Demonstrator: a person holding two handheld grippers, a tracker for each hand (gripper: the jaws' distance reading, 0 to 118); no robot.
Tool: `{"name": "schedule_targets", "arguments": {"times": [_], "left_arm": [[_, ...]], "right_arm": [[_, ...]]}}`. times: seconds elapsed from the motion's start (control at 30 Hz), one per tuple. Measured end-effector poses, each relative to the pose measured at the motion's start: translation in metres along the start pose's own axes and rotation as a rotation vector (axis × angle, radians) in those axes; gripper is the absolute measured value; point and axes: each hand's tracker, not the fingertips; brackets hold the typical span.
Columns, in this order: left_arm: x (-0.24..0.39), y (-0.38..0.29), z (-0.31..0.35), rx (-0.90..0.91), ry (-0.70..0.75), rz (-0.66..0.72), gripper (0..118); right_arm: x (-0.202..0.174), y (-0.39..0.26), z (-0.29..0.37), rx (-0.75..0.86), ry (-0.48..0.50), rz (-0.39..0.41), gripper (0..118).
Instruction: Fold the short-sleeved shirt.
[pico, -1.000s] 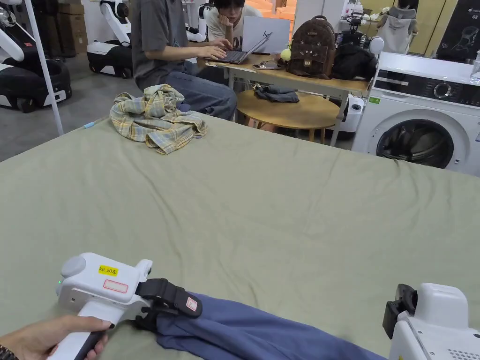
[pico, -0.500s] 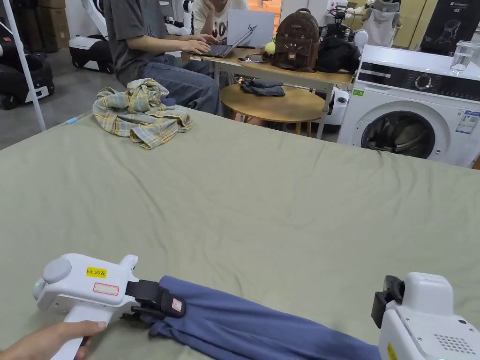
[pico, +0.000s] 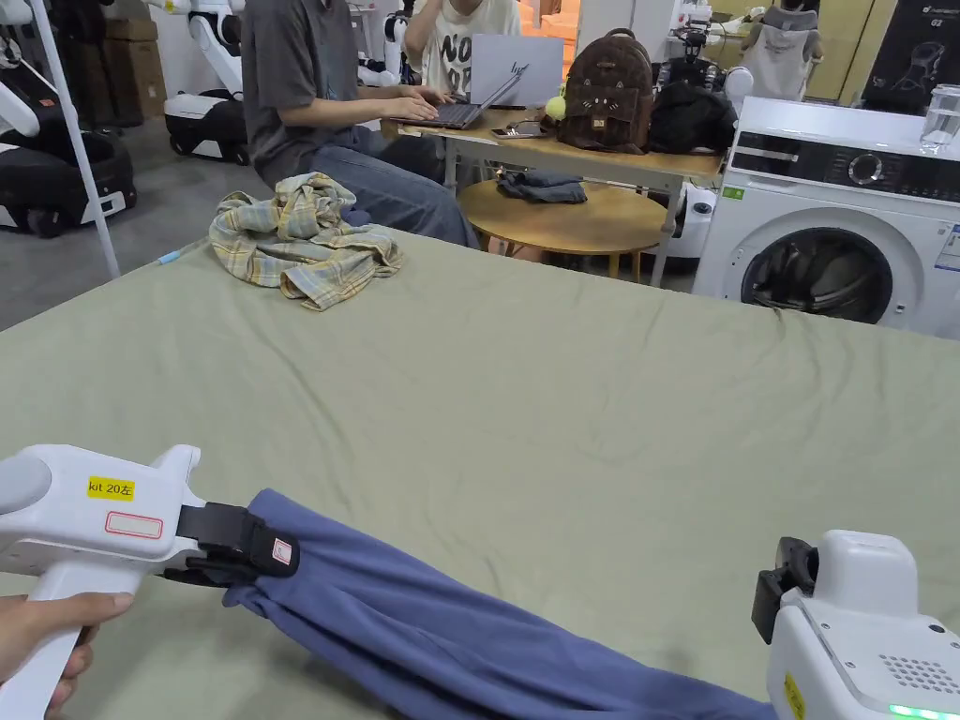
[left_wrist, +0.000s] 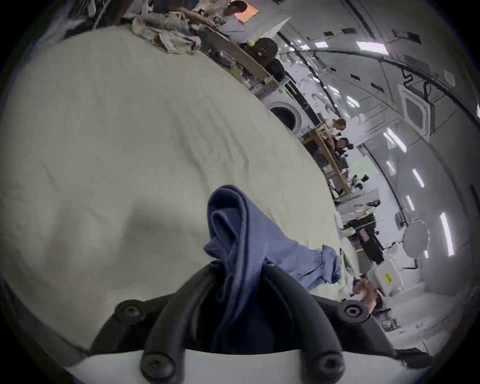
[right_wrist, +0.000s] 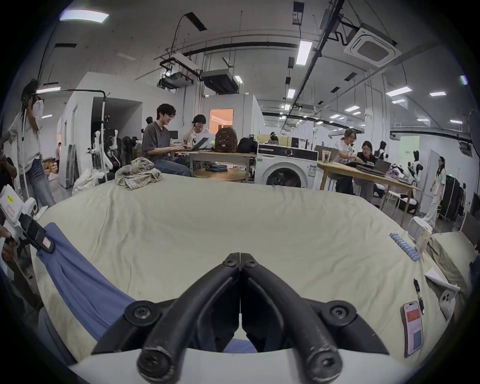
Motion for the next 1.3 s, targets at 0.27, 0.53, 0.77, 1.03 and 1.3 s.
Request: {"name": "schedule_targets", "arguments": {"times": [0.27, 0.53, 0.77, 1.03, 1.3], "left_arm": [[0.051, -0.005, -0.011, -0.027, -0.025, -0.036, 10], [0.124, -0.014, -0.064, -0.134, -0.185, -0.085, 10], [0.155, -0.021, -0.161, -0.27, -0.079, -0.11, 10], [0.164, -0.046, -0.234, -0.386, 0.115, -0.143, 28], [0.179, -0.044, -0.201, -0.333, 0.033, -0.13, 55]], "right_arm": [[-0.003, -0.003, 0.002, -0.012, 0.015, -0.008, 0], [0.0, -0.003, 0.008, -0.006, 0.011, 0.001, 0], [0.009, -0.005, 0.013, -0.01, -0.006, -0.009, 0], [0.024, -0.01, 0.015, -0.032, -0.029, -0.016, 0], [0.029, -0.014, 0.016, -0.042, -0.035, -0.018, 0]]}}
